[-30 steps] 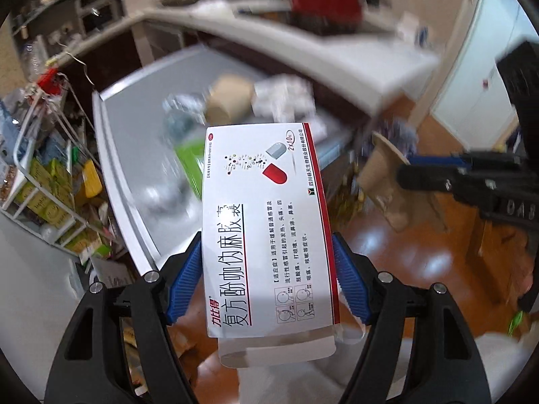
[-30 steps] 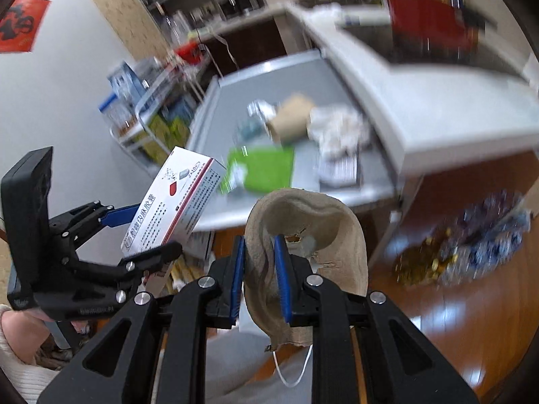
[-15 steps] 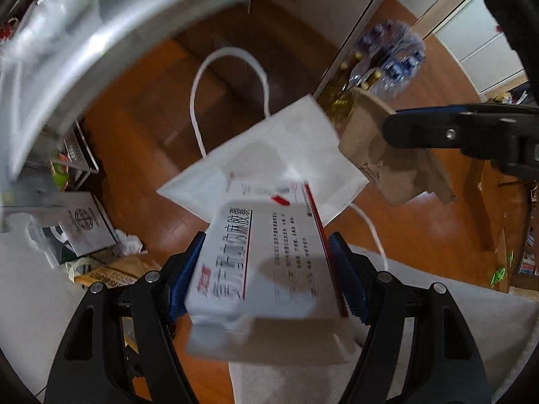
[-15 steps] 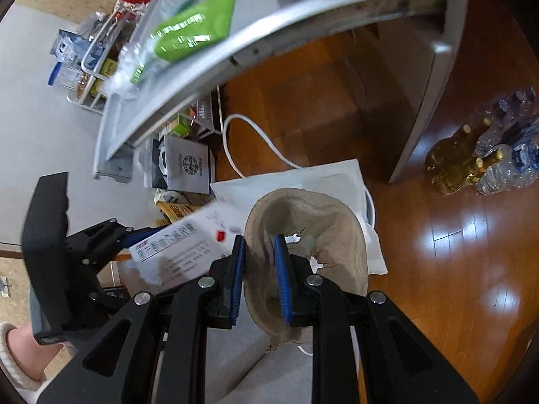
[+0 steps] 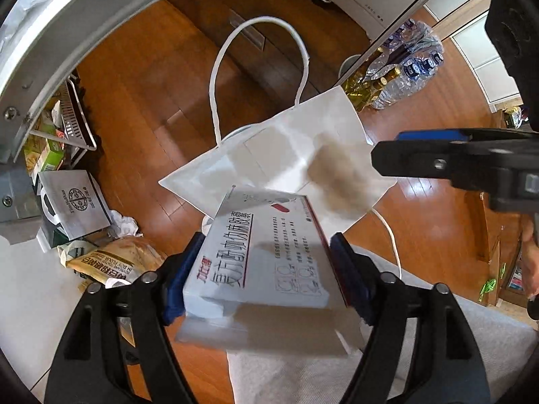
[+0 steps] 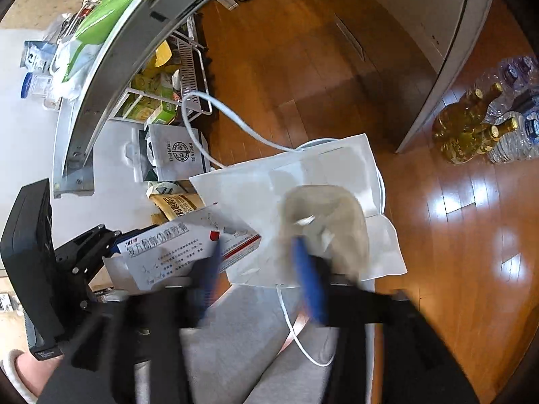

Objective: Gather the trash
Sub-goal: 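Lower both tools over the white paper bag and open them to drop items, then raise both tools back over the cart toward the green pouch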

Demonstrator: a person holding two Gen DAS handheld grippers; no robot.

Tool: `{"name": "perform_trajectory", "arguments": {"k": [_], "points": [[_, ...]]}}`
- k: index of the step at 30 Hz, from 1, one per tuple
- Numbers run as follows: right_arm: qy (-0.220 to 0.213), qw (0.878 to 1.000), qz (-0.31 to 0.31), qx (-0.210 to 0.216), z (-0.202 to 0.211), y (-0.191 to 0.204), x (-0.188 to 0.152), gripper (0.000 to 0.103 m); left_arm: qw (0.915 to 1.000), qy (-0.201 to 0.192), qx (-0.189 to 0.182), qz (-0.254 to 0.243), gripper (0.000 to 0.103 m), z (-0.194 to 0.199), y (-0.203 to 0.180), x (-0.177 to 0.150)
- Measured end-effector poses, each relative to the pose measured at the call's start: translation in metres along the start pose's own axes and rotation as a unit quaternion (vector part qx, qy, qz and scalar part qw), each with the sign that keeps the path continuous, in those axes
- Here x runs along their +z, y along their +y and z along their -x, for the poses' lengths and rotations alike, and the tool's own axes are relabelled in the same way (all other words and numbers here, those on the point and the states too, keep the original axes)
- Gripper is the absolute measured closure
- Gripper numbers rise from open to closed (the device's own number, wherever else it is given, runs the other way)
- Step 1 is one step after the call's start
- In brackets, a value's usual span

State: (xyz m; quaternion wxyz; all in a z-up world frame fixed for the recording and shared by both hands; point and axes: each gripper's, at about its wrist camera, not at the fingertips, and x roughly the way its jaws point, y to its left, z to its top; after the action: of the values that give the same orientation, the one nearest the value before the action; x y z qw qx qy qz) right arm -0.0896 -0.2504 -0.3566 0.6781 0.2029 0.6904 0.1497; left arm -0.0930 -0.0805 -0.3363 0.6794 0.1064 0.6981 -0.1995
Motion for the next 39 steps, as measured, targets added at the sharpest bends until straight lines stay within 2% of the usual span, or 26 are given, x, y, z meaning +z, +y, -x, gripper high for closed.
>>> {"name": "perform_trajectory", "arguments": {"k": [7, 12, 16, 21, 23, 26, 30, 33, 39], "points": [[-0.016, 1.0, 0.013, -0.013, 0.019, 0.004, -0.002, 0.039, 0.9999, -0.011, -0.002, 0.004, 0.018, 0.006, 0.007, 0.002], [-0.051, 0.996, 0.054, -0.052, 0.052, 0.017, -0.013, 0.039, 0.9997, -0.026, 0.003, 0.004, 0.018, 0.019, 0.01, -0.002], [-0.095, 0.987, 0.093, -0.087, 0.087, 0.032, -0.02, 0.039, 0.9993, -0.037, 0.006, 0.003, 0.018, 0.034, 0.012, -0.008], [-0.172, 0.963, 0.149, -0.143, 0.129, 0.056, -0.014, 0.039, 0.9974, -0.072, 0.007, 0.003, 0.018, 0.067, 0.013, -0.017], [-0.201, 0.953, 0.164, -0.155, 0.144, 0.068, -0.005, 0.039, 0.9951, -0.097, 0.016, 0.003, 0.018, 0.084, 0.013, -0.018], [-0.227, 0.945, 0.169, -0.163, 0.154, 0.078, 0.012, 0.038, 0.9875, -0.154, 0.032, 0.013, 0.018, 0.12, 0.018, -0.015], [-0.231, 0.952, 0.124, -0.155, 0.15, 0.074, 0.041, 0.038, 0.9759, -0.211, 0.036, 0.041, 0.018, 0.157, 0.035, 0.0], [-0.225, 0.951, 0.116, -0.176, 0.134, 0.08, 0.064, 0.038, 0.9687, -0.24, 0.031, 0.054, 0.018, 0.173, 0.046, 0.015], [-0.221, 0.954, 0.079, -0.188, 0.121, 0.083, 0.088, 0.038, 0.9637, -0.259, 0.038, 0.05, 0.018, 0.185, 0.057, 0.033]]}}
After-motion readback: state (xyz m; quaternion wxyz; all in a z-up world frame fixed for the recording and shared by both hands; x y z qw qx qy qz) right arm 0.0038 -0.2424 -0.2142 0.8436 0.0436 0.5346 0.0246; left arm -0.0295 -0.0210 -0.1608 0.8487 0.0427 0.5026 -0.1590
